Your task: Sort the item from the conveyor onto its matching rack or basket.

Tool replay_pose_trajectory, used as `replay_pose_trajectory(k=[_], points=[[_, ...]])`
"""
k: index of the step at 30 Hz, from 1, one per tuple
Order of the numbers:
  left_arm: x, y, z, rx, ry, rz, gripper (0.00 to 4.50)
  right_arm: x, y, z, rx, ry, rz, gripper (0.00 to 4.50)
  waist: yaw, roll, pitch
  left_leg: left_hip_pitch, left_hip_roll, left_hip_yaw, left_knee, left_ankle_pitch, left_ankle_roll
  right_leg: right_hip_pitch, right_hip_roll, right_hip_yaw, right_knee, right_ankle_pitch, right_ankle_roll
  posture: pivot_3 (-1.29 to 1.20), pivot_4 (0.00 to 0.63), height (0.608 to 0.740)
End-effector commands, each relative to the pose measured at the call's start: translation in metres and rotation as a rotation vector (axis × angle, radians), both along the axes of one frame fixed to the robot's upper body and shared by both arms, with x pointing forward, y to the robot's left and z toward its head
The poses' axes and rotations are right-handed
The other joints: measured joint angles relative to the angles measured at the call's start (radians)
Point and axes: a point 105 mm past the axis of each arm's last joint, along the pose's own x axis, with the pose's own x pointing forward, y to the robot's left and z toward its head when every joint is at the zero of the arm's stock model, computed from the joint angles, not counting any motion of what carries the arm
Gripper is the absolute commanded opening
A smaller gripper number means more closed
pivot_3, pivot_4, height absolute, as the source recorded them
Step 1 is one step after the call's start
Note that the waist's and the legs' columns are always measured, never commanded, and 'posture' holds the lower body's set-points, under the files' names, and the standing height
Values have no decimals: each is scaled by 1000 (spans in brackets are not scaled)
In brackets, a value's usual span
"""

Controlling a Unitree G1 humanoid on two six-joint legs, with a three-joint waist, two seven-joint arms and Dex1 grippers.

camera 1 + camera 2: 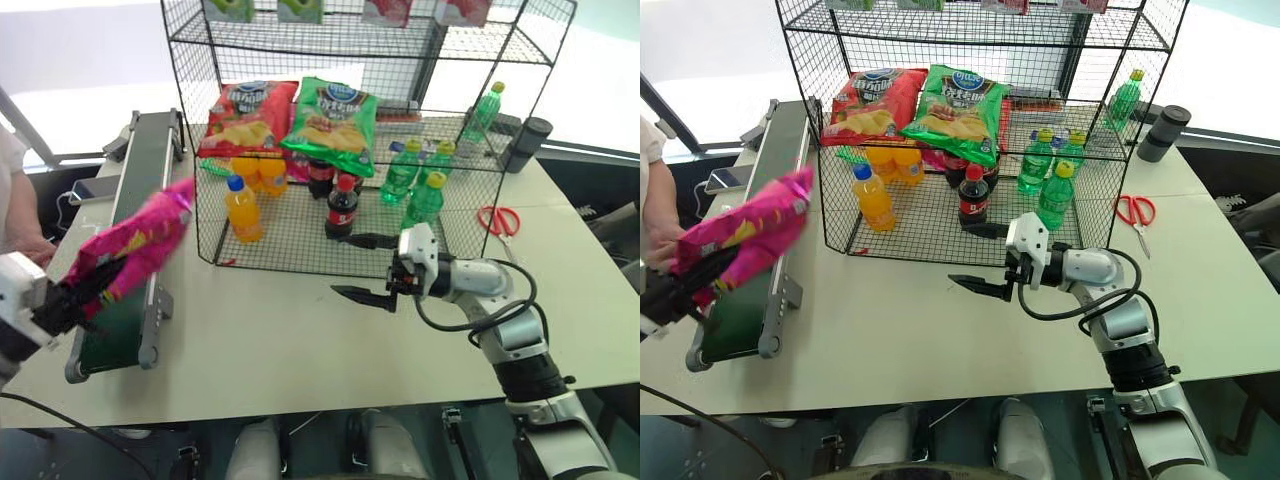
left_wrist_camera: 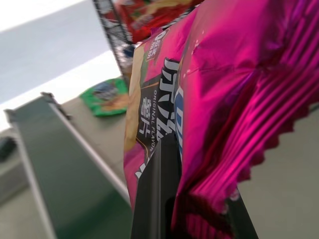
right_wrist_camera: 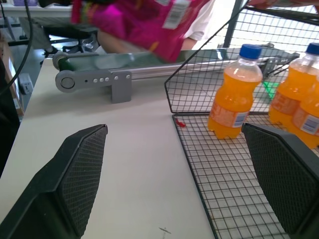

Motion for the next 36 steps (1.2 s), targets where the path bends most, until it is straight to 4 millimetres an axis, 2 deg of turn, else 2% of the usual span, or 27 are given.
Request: replay_pose_trajectory(k=[1, 3, 5, 7, 10, 15, 20, 25, 30, 36], points=[[-18, -18, 24, -187, 96, -187, 136, -4, -6, 20, 65, 23, 18, 4500, 1, 0, 0, 0, 0, 0, 0, 0, 0, 0, 1, 0, 0, 0, 0, 0, 150, 740], [-24, -30, 27, -290, 172, -276, 136, -12, -9, 22, 93, 115, 47, 4500, 3, 2, 1, 0, -1, -1, 0, 0, 0, 0, 0, 0, 0, 0, 0, 0, 150, 740], [-25, -51, 27, -415, 257, -413, 136, -27, -16, 21, 119, 283, 85, 4500, 7, 2, 1, 0, -1, -1, 0, 0, 0, 1, 0, 0, -1, 0, 0, 0, 150, 740], [-24, -67, 23, -497, 325, -517, 136, -41, -22, 15, 94, 454, 109, 4500, 17, 3, 2, 0, -1, -2, 0, 0, 0, 2, 0, 0, -1, 0, 0, 0, 150, 740], [-18, -95, 13, -585, 419, -681, 136, -51, -32, 22, 167, 582, 119, 4500, 24, 2, 1, 0, -2, -2, 0, 0, 0, 3, 0, 0, -2, 0, 0, 0, 150, 740], [9, -118, 14, -683, 431, -834, 136, -58, -35, 24, 189, 632, 98, 4500, 25, 1, 1, 0, -2, -2, 0, 0, 0, 3, 3, 1, -2, 0, -1, 0, 150, 740], [27, -140, 8, -706, 481, -953, 136, -63, -19, 26, 247, 633, 108, 4500, 24, 0, 0, 0, -2, -2, 0, 0, 0, 3, 4, 1, -2, 0, 0, 0, 150, 740], [36, -151, 6, -736, 475, -999, 136, -63, -8, 24, 273, 653, 114, 4500, 25, 0, 0, 0, -4, -1, 0, 1, -1, 3, 4, 1, -2, 0, 0, 0, 150, 740], [43, -158, 4, -729, 442, -995, 136, -71, 4, 18, 249, 697, 174, 4500, 25, 0, 0, 0, -2, -2, 1, 1, 0, 3, 4, 1, -2, 0, 0, 0, 150, 740], [45, -163, 3, -726, 413, -983, 136, -65, 12, 16, 226, 696, 186, 4500, 25, 0, 0, 0, -2, -2, 1, 0, 0, 3, 4, 1, -2, 0, 0, 0, 150, 740]])
